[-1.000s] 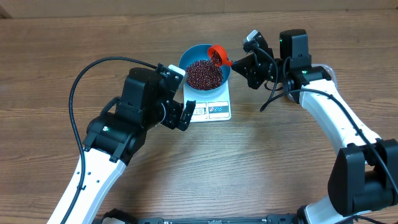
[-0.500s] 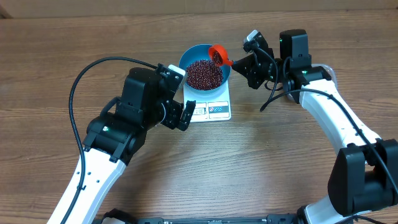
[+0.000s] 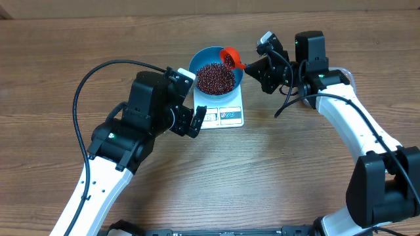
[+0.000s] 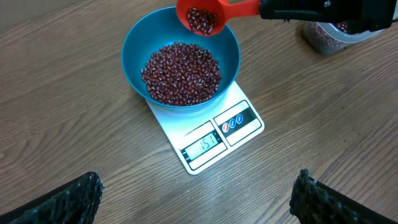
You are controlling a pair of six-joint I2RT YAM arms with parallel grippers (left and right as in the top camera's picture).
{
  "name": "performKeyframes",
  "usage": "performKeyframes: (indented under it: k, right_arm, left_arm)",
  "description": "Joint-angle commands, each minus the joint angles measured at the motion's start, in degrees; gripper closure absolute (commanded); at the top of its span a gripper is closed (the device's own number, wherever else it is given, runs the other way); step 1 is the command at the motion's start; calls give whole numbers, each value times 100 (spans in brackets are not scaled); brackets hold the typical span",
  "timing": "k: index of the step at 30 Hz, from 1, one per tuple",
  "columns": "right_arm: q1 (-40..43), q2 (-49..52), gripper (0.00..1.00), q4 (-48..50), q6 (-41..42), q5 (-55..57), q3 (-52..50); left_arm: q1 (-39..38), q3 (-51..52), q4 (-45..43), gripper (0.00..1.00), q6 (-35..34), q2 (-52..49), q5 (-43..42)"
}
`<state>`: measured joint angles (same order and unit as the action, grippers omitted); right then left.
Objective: Scoop item into bowl and weigh 150g on scale
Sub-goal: 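Hold the red cup tilted over the bowl, trickling beans in slowly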
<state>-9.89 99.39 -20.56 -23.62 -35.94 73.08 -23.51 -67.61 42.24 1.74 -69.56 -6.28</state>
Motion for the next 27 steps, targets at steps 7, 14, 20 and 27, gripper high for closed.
performKeyframes:
  k: [7, 14, 20, 27]
  right_arm:
    - [-39, 61, 96, 55, 428, -15, 157]
    - [31, 59, 96, 116, 2142, -914, 157]
    - [120, 59, 96, 345, 2712, -1554, 160]
    - [190, 59, 96, 382, 2962, -1585, 160]
  left_arm:
    - [24, 2, -2, 0, 107, -50, -79]
    - [24, 2, -2, 0, 107, -50, -79]
    - [24, 2, -2, 0, 107, -50, -79]
    - [24, 2, -2, 0, 107, -50, -79]
